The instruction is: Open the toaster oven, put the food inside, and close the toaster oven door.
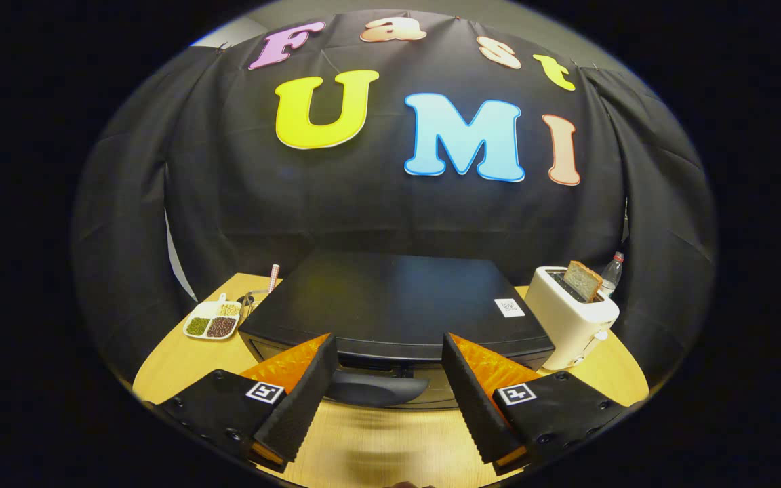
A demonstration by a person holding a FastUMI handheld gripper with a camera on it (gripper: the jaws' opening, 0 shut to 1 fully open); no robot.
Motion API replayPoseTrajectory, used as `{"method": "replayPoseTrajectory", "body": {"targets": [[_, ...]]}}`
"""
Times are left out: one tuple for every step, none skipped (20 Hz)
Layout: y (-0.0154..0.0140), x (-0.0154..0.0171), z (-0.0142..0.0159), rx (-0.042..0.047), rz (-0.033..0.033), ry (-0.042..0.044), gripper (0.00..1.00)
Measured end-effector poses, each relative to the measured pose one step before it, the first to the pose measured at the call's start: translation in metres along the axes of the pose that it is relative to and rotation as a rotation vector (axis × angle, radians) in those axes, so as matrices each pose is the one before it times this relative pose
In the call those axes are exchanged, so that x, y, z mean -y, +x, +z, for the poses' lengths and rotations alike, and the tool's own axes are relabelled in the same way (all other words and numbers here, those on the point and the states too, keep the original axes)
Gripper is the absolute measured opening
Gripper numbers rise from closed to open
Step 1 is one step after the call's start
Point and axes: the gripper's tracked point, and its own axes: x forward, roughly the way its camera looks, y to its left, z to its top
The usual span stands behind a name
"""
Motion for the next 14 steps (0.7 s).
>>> {"method": "replayPoseTrajectory", "body": {"targets": [[0.00374,-0.00207,-0.00131,-0.00629,-0.00631,-0.00526,0.98],[0.00191,-0.00387,-0.00348,-0.00992,-0.00037,-0.00638,0.98],[0.00348,-0.00324,-0.00235,-0.01189,-0.00514,-0.00786,0.98],[0.0029,-0.00154,-0.00389,-0.01242,-0.00194,-0.00612,0.98],[0.00022,-0.00134,-0.00442,-0.02018,-0.01096,-0.00694,0.98],[0.00016,0.00063,0.00201,0.01942,-0.00608,0.00219,0.98],[0.00241,-0.00047,-0.00151,-0.00367,-0.00442,-0.00747,0.99],[-0.00193,-0.00112,0.00106,0.00838,-0.00268,-0.00089,0.98],[-0.00004,0.00021,-0.0006,-0.0054,0.00103,0.00072,0.99],[-0.00051,0.00013,-0.00136,0.00021,0.00306,0.01128,0.98],[-0.00054,0.0005,-0.00152,-0.00496,0.0045,0.01478,0.99],[0.00119,-0.00186,-0.0013,-0.00099,0.00655,0.01336,0.98],[-0.0013,-0.00065,-0.00051,-0.00385,0.00612,0.00728,0.98],[-0.00088,0.00015,-0.00089,-0.0012,0.00481,0.00498,0.98]]}}
